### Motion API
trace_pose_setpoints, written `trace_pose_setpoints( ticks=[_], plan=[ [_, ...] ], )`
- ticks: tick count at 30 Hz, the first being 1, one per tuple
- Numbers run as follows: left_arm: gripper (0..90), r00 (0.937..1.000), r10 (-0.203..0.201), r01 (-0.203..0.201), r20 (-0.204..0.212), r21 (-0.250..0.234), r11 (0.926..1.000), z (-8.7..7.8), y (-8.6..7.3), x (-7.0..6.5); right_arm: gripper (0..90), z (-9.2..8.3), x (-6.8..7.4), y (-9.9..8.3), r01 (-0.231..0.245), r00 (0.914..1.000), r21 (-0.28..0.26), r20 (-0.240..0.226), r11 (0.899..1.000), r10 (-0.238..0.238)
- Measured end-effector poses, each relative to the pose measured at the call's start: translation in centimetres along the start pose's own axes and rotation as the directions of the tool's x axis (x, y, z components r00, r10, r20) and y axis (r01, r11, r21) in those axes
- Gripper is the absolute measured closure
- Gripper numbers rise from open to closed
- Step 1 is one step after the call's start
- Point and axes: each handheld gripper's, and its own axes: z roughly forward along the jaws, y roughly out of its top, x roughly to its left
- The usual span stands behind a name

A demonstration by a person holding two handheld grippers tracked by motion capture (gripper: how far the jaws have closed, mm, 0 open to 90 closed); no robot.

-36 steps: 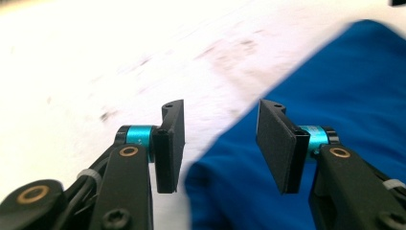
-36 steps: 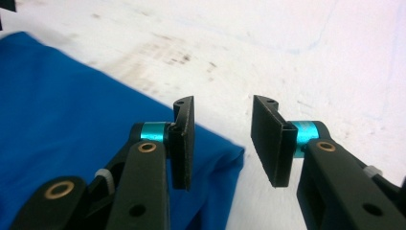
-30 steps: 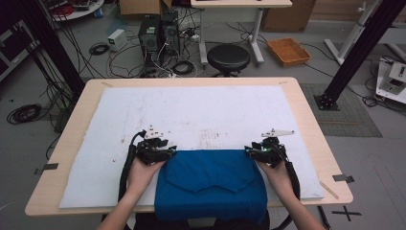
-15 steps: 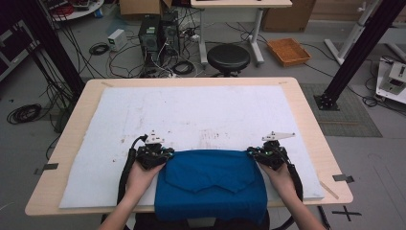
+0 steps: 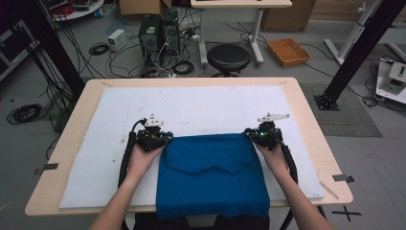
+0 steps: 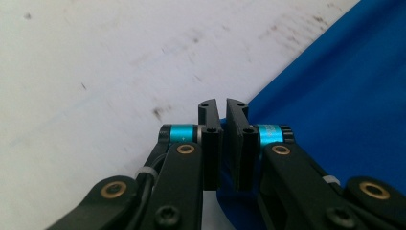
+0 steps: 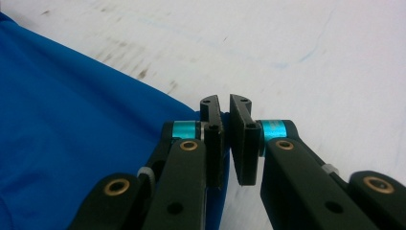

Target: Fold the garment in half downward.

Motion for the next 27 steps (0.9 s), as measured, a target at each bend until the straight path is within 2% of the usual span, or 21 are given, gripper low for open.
trace_pose_setpoints(
  ticks=[6, 10, 14, 17, 21, 22, 24, 26, 27],
  plan=[
    [84.8, 0.9996, 0.016, -0.016, -0.024, -0.001, 0.9999, 1.6, 1.8, 1.8, 84.7, 1.3, -1.1, 1.4, -0.021, 0.9994, -0.003, 0.029, 1.0, 0.021],
    [84.8, 0.9964, 0.068, -0.068, -0.05, 0.012, 0.9976, 2.5, 2.7, 1.8, 84.7, 2.1, -1.6, 1.5, -0.024, 0.9982, 0.009, 0.055, 1.0, 0.024],
    [84.5, 0.9964, 0.065, -0.064, -0.055, 0.024, 0.9977, 3.0, 3.0, 1.8, 84.7, 2.5, -2.0, 1.4, -0.04, 0.9974, 0.009, 0.06, 0.999, 0.04],
    [79.6, 0.9962, 0.047, -0.046, -0.073, 0.011, 0.9989, 2.8, 2.9, 1.8, 82.8, 2.5, -2.1, 1.3, -0.041, 0.9972, 0.006, 0.062, 0.999, 0.041],
    [60.6, 0.995, -0.013, 0.01, -0.099, -0.03, 0.9995, 1.4, 2.6, 1.6, 74.8, 1.5, -1.9, 1.4, -0.035, 0.9954, -0.029, 0.088, 0.999, 0.038],
    [59.3, 0.9945, -0.024, 0.021, -0.102, -0.037, 0.9991, 0.9, 2.4, 1.4, 71.6, 1.1, -2.0, 1.3, -0.04, 0.9949, -0.044, 0.091, 0.998, 0.044],
    [58.1, 0.9946, -0.04, 0.035, -0.095, -0.056, 0.9978, -0.2, 1.8, 0.9, 70.7, 0.1, -2.0, 1.1, -0.045, 0.9948, -0.069, 0.088, 0.997, 0.051],
    [58.0, 0.9946, -0.055, 0.051, -0.088, -0.05, 0.9974, -1.2, 1.1, 0.2, 65.8, -0.9, -1.8, 0.8, -0.044, 0.9948, -0.068, 0.088, 0.997, 0.05],
    [58.0, 0.9943, -0.069, 0.065, -0.081, -0.048, 0.9967, -1.6, 0.7, -0.2, 65.9, -1.5, -1.6, 0.5, -0.047, 0.9948, -0.086, 0.087, 0.995, 0.055]
  ],
)
